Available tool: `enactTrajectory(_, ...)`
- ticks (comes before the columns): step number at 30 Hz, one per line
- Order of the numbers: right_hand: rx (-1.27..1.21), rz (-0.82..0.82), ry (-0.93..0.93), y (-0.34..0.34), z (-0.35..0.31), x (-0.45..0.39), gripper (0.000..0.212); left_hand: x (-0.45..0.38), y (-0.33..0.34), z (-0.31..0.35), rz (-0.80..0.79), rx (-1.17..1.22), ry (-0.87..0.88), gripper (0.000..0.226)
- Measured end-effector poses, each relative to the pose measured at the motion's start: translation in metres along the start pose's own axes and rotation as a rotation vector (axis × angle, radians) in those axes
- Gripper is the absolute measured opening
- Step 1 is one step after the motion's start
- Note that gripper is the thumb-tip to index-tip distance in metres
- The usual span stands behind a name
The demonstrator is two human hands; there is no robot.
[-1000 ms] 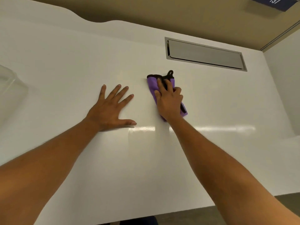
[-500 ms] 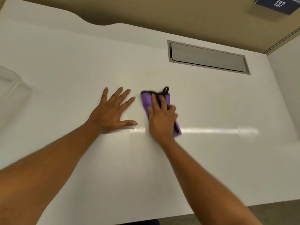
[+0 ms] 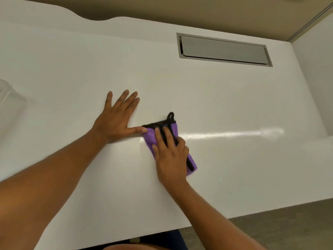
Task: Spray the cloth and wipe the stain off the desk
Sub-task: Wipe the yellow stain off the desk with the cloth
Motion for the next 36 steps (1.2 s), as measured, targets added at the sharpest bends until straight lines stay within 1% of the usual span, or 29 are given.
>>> enactTrajectory(3, 0.019, 0.005, 0.063, -0.006, 0.049, 0.052, 0.058, 0.001, -0.001, -0.001, -0.022, 0.010, -0.001, 0.120)
enactTrajectory(4, 0.028, 0.034, 0.107, -0.013, 0.071, 0.057, 0.056, 0.001, -0.001, 0.000, -0.023, 0.018, -0.003, 0.119)
enactTrajectory(6, 0.038, 0.071, 0.261, -0.029, 0.118, 0.053, 0.052, 0.003, -0.002, 0.000, -0.026, 0.030, -0.009, 0.120)
enactTrajectory(8, 0.011, 0.103, 0.412, -0.047, 0.165, 0.036, 0.052, 0.003, -0.003, 0.001, -0.028, 0.028, -0.013, 0.122)
enactTrajectory(11, -0.030, 0.217, 0.534, -0.074, 0.218, -0.014, 0.053, 0.002, -0.003, 0.002, -0.025, 0.015, -0.016, 0.123)
enactTrajectory(14, -0.040, 0.266, 0.614, -0.085, 0.233, -0.071, 0.054, 0.003, -0.001, 0.002, -0.017, 0.028, -0.021, 0.118)
enactTrajectory(16, -0.061, 0.258, 0.620, -0.082, 0.219, -0.099, 0.054, 0.003, -0.001, 0.001, -0.005, 0.044, -0.024, 0.110)
enactTrajectory(17, -0.071, 0.249, 0.590, -0.077, 0.205, -0.108, 0.054, 0.003, -0.001, 0.001, 0.004, 0.050, -0.026, 0.105)
enactTrajectory(20, -0.066, 0.188, 0.423, -0.059, 0.146, -0.116, 0.054, 0.004, -0.003, 0.000, 0.026, 0.066, -0.030, 0.098)
enactTrajectory(25, 0.048, 0.044, 0.079, -0.029, 0.042, -0.073, 0.053, 0.008, -0.004, 0.000, 0.052, 0.077, -0.032, 0.099)
enactTrajectory(29, 0.039, -0.054, -0.101, -0.010, -0.001, -0.023, 0.052, 0.013, -0.010, 0.001, 0.088, 0.091, -0.030, 0.099)
enactTrajectory(32, -0.008, -0.058, -0.139, -0.009, -0.009, -0.008, 0.050, 0.020, -0.020, 0.002, 0.112, 0.190, -0.085, 0.093)
enactTrajectory(34, -0.058, -0.030, -0.132, -0.010, -0.008, -0.009, 0.046, 0.028, -0.029, 0.005, 0.120, 0.317, -0.141, 0.088)
enactTrajectory(35, -0.117, -0.014, -0.115, -0.011, -0.008, -0.011, 0.045, 0.033, -0.034, 0.006, 0.119, 0.403, -0.166, 0.086)
enactTrajectory(36, -0.228, 0.006, -0.083, -0.012, -0.008, -0.011, 0.043, 0.039, -0.038, 0.007, 0.118, 0.498, -0.190, 0.084)
Point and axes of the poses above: each hand's wrist, its own x-axis away from the middle knuckle, its own y-axis out of the palm, z = x × y, the point moved 1 cm from there along -x, towards the middle knuckle, and after that the axes turned 10 degrees about -x, right-handed, at the moved point
